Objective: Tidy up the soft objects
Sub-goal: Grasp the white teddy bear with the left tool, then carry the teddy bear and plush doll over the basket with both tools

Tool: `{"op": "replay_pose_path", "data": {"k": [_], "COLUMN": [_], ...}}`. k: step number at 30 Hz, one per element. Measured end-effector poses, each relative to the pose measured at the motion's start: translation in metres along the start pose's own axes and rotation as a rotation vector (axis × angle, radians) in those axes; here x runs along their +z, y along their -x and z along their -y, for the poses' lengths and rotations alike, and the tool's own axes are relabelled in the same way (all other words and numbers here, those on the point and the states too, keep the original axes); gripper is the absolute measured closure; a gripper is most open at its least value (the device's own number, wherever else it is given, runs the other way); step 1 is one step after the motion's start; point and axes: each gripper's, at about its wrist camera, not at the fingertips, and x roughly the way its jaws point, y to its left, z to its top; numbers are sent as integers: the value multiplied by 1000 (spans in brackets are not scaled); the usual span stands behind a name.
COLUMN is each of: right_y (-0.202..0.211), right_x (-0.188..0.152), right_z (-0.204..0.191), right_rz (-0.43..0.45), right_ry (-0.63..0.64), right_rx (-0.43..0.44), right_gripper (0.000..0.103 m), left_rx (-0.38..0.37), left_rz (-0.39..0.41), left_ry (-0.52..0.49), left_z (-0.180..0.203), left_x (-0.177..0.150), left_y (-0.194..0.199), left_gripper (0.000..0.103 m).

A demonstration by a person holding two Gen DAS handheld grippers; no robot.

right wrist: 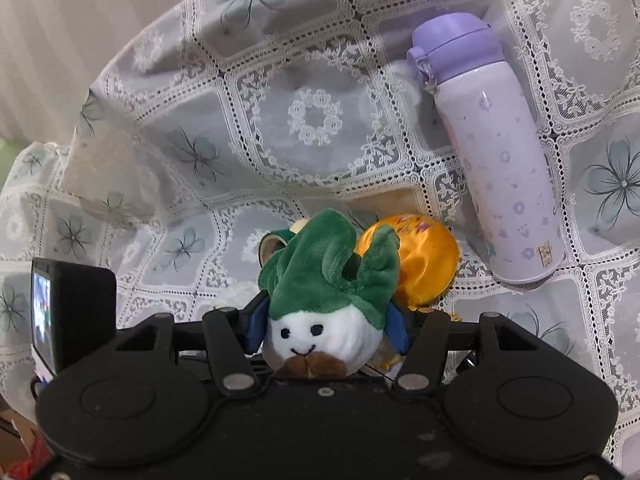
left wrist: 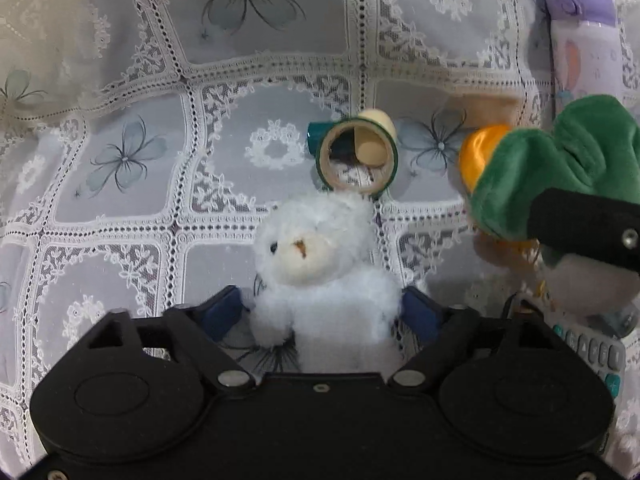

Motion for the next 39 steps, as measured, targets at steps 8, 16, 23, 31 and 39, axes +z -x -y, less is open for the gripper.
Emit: {"op": "replay_pose_path", "data": {"k": [8, 16, 23, 31, 39], "right_y": [12, 26, 53, 106, 165], "right_x": [0, -14, -43, -97, -155], "right_z": [-4, -8, -12, -22, -35], "right_rz": [8, -14, -44, -67, -71], "right_ry": [2, 10, -6, -33, -72], "right_rx": [-4, -36, -64, -73, -47], "right_gripper": [46, 45, 45, 45, 45], "left_rx": [-29, -24, -46, -46, -75], "left_rz": [45, 102, 116, 104, 119], "left_ry": [44, 74, 78, 63, 66], "left_z": [-15, -24, -20, -6, 0], "left_x": [12, 15, -14, -66, -131], "left_y": [8, 50, 92, 143, 192], "left_gripper": [51, 51, 51, 50, 50]}}
